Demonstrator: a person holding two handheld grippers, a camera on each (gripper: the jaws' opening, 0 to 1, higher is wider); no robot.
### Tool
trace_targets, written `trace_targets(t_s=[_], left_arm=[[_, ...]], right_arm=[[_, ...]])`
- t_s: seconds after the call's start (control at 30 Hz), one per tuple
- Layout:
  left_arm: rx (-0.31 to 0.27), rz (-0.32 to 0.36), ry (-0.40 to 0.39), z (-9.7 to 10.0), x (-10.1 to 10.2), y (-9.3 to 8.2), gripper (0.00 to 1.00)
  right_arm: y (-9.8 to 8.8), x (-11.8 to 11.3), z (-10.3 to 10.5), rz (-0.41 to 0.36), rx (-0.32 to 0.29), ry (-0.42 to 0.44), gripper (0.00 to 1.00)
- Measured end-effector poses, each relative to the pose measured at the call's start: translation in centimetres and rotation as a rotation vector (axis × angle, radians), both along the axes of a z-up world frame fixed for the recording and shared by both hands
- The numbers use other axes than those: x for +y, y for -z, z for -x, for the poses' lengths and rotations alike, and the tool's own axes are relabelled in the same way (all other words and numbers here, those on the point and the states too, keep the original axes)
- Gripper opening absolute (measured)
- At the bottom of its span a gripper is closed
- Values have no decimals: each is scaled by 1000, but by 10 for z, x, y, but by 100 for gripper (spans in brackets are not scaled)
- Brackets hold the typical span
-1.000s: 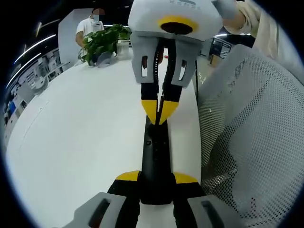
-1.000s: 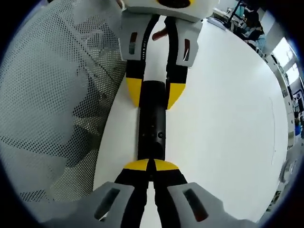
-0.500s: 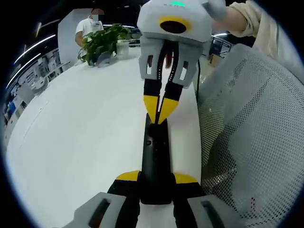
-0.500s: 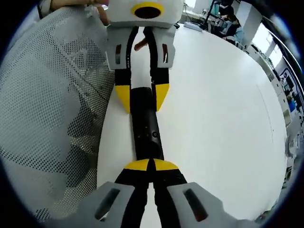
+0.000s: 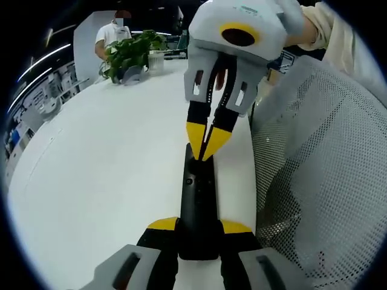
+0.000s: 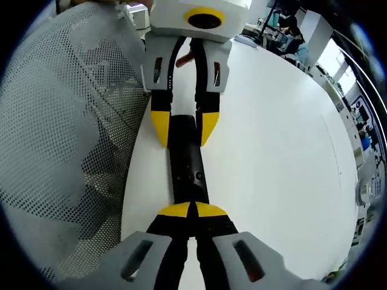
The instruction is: Press the specified remote control buttons in sequence, fully releasing each button before pressing the next.
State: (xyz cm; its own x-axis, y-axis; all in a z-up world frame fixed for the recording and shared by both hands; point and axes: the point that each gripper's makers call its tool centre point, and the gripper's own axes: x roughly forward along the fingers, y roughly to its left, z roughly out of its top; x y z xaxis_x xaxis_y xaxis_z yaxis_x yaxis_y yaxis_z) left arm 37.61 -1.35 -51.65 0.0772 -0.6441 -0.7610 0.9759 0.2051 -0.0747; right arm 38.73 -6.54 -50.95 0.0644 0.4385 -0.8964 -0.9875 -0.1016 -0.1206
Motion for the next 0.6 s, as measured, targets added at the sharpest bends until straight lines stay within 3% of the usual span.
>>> trace_targets(t_s=[0.3,0.37,0.47,0.6], left_arm=[[-1,2,-1,0,0,0,25],[1,3,-2,0,0,0,25],[0,4,-4,0,0,0,25],[1,6,-5,0,0,0,25]], right_arm=[[-1,11,7,-25,-24,-46,0],[1,21,21,-68,42,-53,0],[0,25,17,-11,-128,-128,0],[1,24,18,-10,-216,-118,0]])
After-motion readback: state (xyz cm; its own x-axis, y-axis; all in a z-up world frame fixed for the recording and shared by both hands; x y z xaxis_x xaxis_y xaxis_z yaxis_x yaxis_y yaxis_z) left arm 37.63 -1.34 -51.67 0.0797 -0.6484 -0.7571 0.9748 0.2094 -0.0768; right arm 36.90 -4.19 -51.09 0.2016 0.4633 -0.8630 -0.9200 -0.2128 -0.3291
